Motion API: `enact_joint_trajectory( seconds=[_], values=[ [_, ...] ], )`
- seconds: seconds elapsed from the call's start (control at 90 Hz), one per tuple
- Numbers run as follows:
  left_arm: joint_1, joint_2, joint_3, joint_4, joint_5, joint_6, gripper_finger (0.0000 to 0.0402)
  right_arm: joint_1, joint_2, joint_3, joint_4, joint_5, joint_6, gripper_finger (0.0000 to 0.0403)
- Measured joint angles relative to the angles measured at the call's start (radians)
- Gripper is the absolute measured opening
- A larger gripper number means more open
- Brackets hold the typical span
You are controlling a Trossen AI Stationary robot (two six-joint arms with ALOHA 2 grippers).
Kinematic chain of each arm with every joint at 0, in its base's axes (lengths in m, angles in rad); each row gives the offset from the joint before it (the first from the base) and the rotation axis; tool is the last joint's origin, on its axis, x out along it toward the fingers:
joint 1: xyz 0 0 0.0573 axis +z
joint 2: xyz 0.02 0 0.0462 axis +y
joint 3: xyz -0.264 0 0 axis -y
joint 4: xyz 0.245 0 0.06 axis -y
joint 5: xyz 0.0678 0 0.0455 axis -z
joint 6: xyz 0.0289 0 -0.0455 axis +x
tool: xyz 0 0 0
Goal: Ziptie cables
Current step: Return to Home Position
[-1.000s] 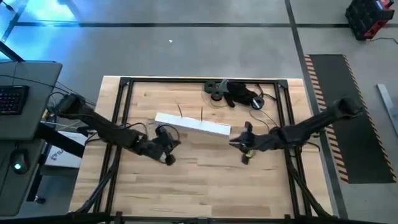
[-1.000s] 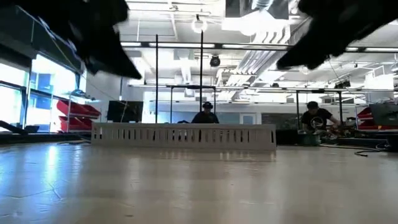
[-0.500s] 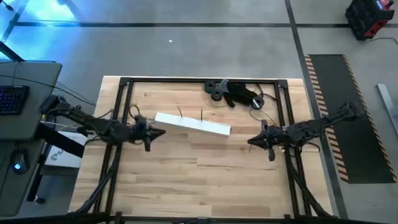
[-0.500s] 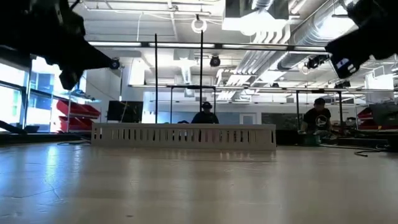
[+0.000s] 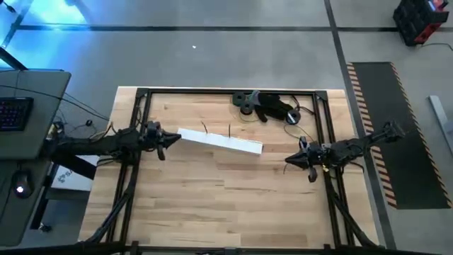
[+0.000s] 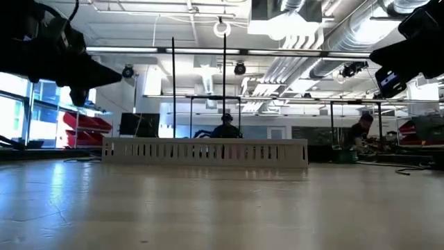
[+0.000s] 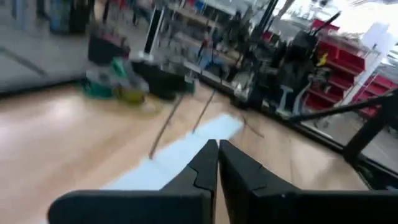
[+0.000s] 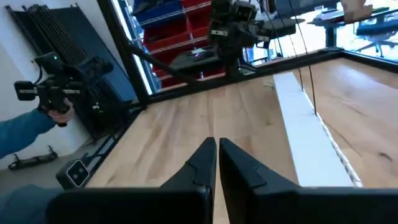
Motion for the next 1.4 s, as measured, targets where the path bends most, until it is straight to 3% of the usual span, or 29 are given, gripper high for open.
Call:
enact_joint_trajectory(
  seconds=[0.422, 1.4],
  values=[
    [-0.014, 0.042, 0.0, 0.004, -0.049, 0.221, 0.0, 0.0, 0.013, 0.0, 0.0, -0.006, -0.019, 0.0002],
    [-0.014, 0.047, 0.0, 0.006, -0.051, 0.221, 0.0, 0.0, 0.016, 0.0, 0.0, -0.01, -0.012, 0.0002]
  ],
)
